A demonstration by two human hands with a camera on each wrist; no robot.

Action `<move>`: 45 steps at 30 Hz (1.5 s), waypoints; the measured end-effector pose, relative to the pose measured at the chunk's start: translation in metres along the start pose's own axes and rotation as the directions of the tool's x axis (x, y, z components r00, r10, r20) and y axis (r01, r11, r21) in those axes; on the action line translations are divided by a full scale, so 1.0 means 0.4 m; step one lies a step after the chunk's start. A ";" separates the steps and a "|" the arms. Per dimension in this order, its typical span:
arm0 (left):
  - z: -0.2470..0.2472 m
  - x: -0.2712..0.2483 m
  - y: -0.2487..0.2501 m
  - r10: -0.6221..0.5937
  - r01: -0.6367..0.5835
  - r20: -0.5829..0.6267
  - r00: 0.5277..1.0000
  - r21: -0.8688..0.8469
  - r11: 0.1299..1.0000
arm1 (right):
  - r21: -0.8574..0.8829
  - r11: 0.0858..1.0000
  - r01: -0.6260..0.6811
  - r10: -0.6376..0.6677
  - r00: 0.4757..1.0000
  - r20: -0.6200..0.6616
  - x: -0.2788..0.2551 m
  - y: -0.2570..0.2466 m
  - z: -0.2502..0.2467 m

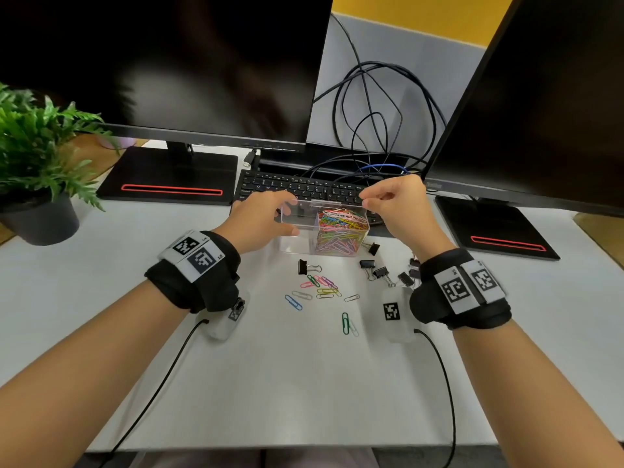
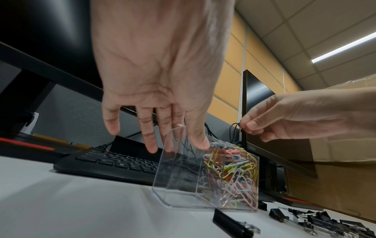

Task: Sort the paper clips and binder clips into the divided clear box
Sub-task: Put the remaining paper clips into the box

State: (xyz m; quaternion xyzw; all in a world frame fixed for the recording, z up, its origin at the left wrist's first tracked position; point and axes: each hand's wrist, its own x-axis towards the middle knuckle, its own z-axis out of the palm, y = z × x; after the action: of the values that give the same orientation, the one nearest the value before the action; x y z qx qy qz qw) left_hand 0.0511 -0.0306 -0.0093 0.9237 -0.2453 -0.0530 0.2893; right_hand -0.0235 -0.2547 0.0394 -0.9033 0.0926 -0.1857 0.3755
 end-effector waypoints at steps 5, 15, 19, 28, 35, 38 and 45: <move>-0.004 0.002 0.002 0.010 -0.010 0.001 1.000 -0.002 1.000 | -0.164 0.983 0.082 -0.016 0.930 0.368 -0.099 0.009 -0.009; -0.004 0.001 0.003 0.013 -0.013 0.001 1.000 -0.020 1.000 | -0.368 0.927 0.069 0.181 0.778 0.602 -0.158 0.064 0.038; -0.001 0.003 0.000 0.008 -0.008 0.003 1.000 -0.027 1.000 | -0.378 0.923 0.065 0.186 0.786 0.589 -0.152 0.056 0.048; -0.002 0.005 -0.002 0.016 -0.016 0.005 1.000 -0.004 1.000 | -0.467 0.880 0.085 0.265 0.730 0.631 -0.151 0.035 0.052; -0.004 0.003 0.003 0.012 -0.012 0.007 1.000 0.002 1.000 | -0.428 0.892 0.141 0.198 0.731 0.653 -0.159 0.039 0.050; -0.003 0.005 0.001 0.010 -0.010 0.004 1.000 0.003 1.000 | -0.359 0.922 0.148 0.120 0.770 0.626 -0.156 0.039 0.042; 0.000 0.009 -0.003 0.002 -0.002 0.009 1.000 -0.005 1.000 | -0.137 0.988 0.065 -0.022 0.956 0.292 -0.063 -0.016 -0.015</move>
State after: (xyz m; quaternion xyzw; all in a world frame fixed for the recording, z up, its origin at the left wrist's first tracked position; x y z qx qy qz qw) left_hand 0.0549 -0.0313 -0.0098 0.9225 -0.2473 -0.0578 0.2906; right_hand -0.0486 -0.2463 0.0410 -0.9475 0.0299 -0.0524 0.3140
